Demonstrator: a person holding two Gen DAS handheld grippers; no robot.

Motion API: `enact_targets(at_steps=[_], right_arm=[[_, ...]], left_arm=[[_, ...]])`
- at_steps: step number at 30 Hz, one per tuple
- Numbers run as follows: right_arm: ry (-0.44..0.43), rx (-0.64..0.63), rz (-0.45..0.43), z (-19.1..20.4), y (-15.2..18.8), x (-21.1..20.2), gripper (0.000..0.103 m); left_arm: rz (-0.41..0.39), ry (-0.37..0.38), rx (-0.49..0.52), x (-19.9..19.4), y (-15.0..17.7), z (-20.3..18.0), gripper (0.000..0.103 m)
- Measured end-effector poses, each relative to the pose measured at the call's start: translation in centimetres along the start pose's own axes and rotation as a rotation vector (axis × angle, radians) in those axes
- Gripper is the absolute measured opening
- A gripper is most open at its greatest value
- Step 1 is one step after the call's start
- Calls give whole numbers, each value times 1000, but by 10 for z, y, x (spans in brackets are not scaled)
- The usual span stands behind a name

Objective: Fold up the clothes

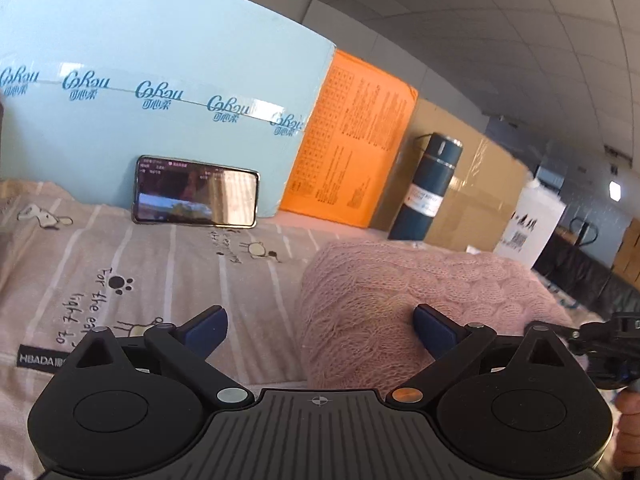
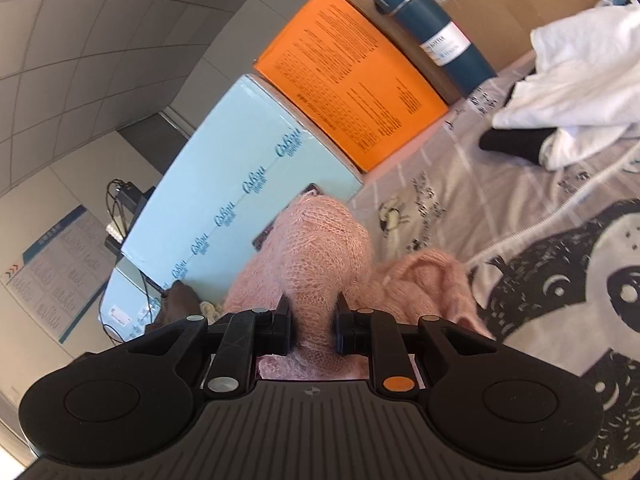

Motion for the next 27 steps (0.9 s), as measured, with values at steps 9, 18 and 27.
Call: enact_targets(at_steps=[9, 18, 27], right_arm=[[109, -35, -8, -21, 7, -11, 18], [152, -144, -43, -25, 15, -6, 49], [165, -58, -143, -37, 4, -18, 94]], left_arm=[[91, -63, 134, 26, 11, -20, 102], [85, -45, 32, 18, 9, -13, 103], [84, 54, -301, -13, 9, 1, 103]])
Point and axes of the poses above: each gripper's, at about its wrist camera, not at the fingertips, and x roughly the way its jaws point, z to its left, y to its underside, the point moved 6 cm from there along x, roughly the way its jaws point, and after that the axes turned 5 degrees about -z, right-handed, at the moved point
